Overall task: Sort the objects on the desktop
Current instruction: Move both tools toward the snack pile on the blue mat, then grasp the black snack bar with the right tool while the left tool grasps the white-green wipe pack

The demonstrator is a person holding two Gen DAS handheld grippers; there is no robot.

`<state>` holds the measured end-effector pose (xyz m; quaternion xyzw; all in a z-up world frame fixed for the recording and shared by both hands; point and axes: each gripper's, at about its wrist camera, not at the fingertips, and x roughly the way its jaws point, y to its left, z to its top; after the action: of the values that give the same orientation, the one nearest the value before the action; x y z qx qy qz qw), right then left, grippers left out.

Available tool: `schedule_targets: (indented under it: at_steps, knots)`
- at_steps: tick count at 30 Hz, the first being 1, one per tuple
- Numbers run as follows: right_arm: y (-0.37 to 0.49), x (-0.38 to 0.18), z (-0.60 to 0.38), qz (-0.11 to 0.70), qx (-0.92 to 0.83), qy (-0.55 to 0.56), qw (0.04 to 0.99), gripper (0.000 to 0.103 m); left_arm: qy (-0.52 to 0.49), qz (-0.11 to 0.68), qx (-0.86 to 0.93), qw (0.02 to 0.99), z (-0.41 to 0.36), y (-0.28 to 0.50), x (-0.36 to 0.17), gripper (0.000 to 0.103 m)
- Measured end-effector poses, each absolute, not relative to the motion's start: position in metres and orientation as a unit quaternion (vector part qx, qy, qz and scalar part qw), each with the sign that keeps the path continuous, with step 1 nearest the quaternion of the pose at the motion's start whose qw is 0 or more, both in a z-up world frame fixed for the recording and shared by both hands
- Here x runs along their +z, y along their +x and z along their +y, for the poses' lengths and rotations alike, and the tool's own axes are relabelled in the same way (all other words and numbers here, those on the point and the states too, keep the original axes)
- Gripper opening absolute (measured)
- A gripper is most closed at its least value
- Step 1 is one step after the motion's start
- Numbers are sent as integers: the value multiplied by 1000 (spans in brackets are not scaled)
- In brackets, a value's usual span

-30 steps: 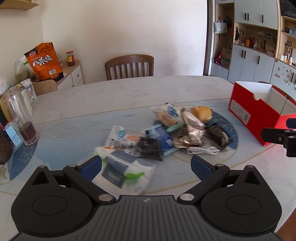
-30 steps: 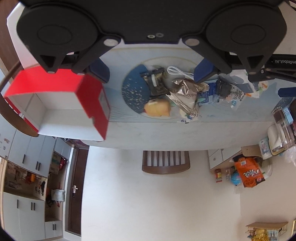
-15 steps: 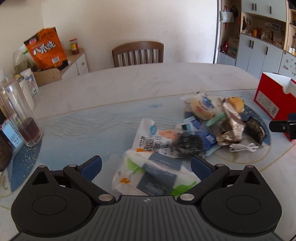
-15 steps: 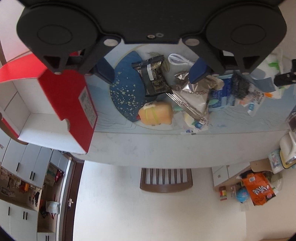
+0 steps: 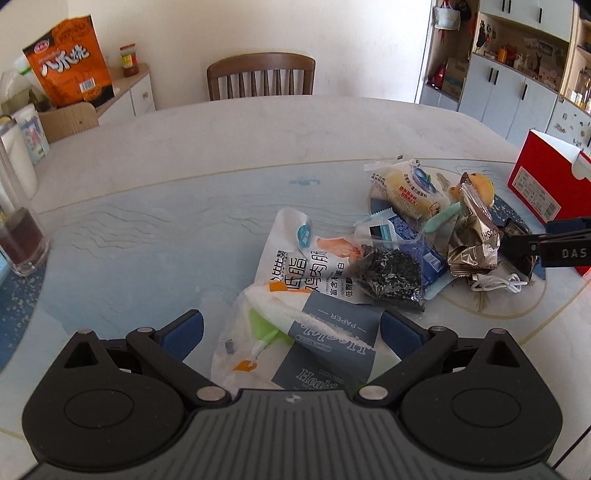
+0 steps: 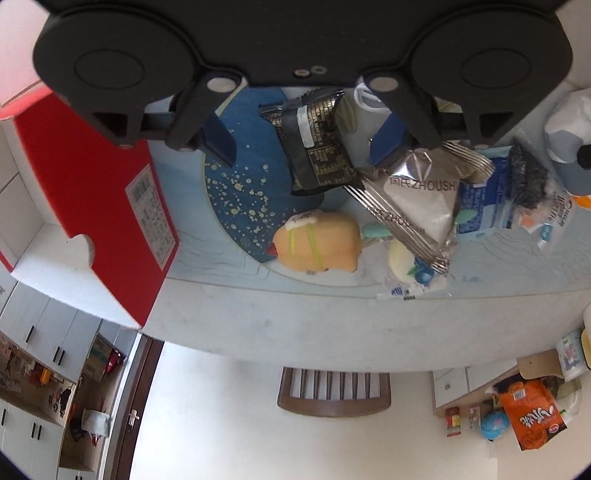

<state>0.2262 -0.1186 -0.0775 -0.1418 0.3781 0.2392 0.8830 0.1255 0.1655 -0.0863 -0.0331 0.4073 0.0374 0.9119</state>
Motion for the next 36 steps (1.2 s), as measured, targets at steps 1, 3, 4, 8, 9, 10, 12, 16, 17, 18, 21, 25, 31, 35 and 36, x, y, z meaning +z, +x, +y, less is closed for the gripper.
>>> schedule_targets:
  at_steps: [1,3,4,8,9,10,12,16,17,18,21,25,31,35,36]
  knots:
    - [227,-80,-118,380,239,-142,882,76,-36,408,36,911,166,127,-87,102]
    - [229,-83,-116,384,239,-146,880,74,-44,411,31,910,168,128,-90,101]
    - [230,-84,-116,388,240,-146,878,71,-49,415,27,908,169,129,-91,100]
    - [233,-89,-113,400,243,-147,872,64,-62,415,20,907,173,130,-93,96]
    - [233,-90,-112,402,243,-149,870,62,-65,416,19,907,174,130,-93,94]
    - [234,-92,-110,404,242,-151,869,62,-68,416,17,907,175,130,-93,92]
    - [235,-94,-108,407,241,-154,868,59,-68,414,14,908,176,130,-93,88]
    - [235,-97,-105,411,239,-158,865,55,-63,409,8,910,179,129,-92,77]
    - [235,-97,-105,413,238,-157,865,54,-66,408,7,911,180,129,-92,73]
    - [235,-97,-104,414,237,-155,865,52,-69,407,9,911,182,130,-92,71]
    - [236,-97,-104,416,231,-154,866,48,-75,406,9,911,185,129,-91,64]
    - [235,-95,-107,419,226,-155,866,37,-86,402,11,911,190,126,-89,56]
    - [230,-89,-113,414,220,-152,870,34,-105,400,39,910,190,124,-88,40]
    - [226,-82,-118,408,222,-152,872,34,-118,402,52,907,190,120,-88,33]
    - [224,-80,-120,407,223,-152,873,34,-121,402,52,906,189,119,-87,32]
